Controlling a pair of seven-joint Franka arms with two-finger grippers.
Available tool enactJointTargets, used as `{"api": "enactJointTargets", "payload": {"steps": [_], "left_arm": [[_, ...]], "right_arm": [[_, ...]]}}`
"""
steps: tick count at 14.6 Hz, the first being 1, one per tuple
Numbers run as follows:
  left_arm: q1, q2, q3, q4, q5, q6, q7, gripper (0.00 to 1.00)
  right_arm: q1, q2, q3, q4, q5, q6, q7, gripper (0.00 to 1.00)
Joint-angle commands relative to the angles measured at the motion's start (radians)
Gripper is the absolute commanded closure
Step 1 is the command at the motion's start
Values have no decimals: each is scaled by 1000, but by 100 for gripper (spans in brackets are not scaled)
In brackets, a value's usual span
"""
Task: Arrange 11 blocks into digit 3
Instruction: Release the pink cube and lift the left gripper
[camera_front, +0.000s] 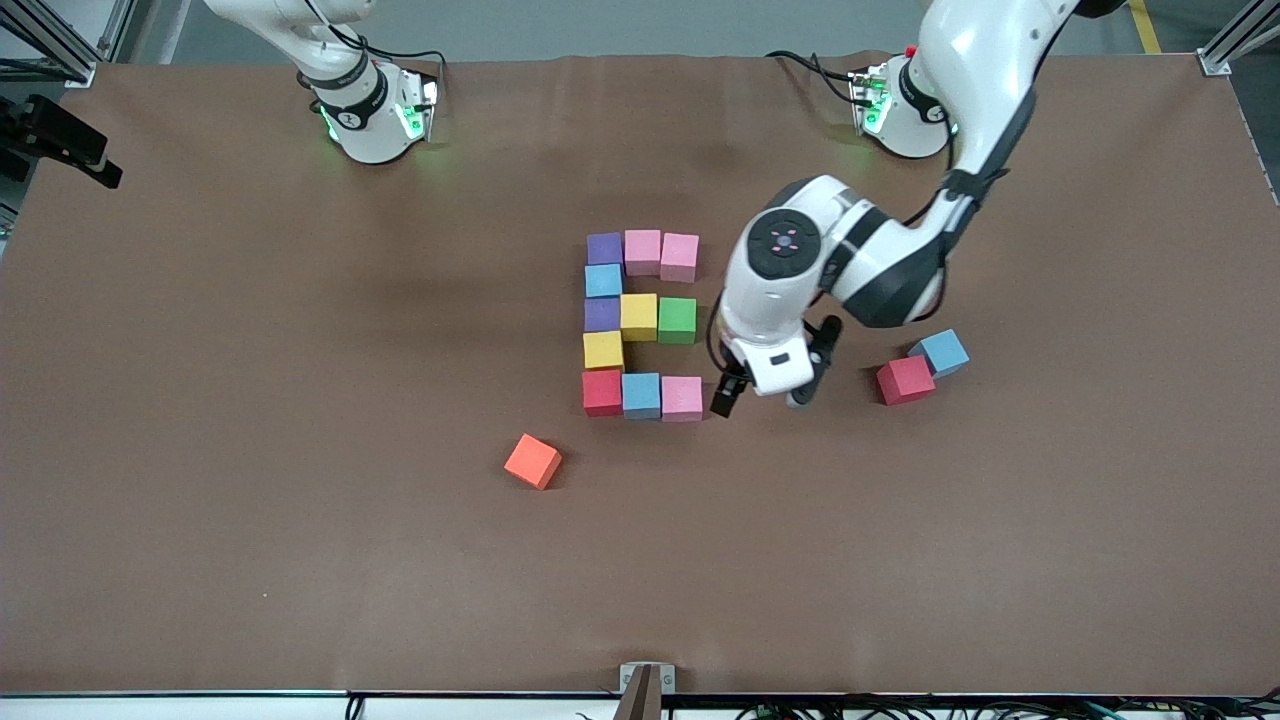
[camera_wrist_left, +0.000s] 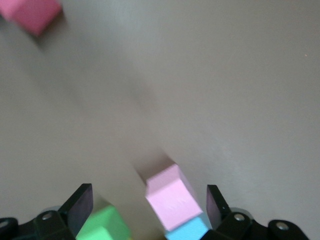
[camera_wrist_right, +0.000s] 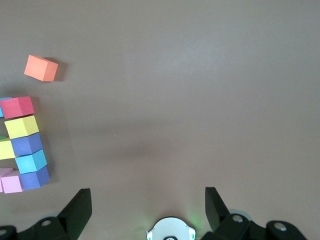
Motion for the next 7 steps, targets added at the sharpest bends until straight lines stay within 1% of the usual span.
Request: {"api": "enactJointTargets", "payload": {"steps": [1, 2, 5, 6, 7], "left_arm": [[51, -68, -10, -36, -40, -51, 280, 0], [69, -77, -10, -36, -45, -59, 383, 0], [117, -128, -10, -65, -45, -71, 777, 0], [141, -141, -10, -71, -45, -73, 889, 0], [151, -152, -9, -73, -45, -74, 960, 0]], "right_arm": [[-4, 4, 4, 15, 10, -14, -1, 0], [-4, 4, 4, 15, 12, -11, -1, 0], [-2, 15, 4, 16, 9, -6, -2, 0], [-2, 15, 4, 16, 9, -6, -4, 0], [-4, 15, 4, 16, 10, -8, -6, 0]]}}
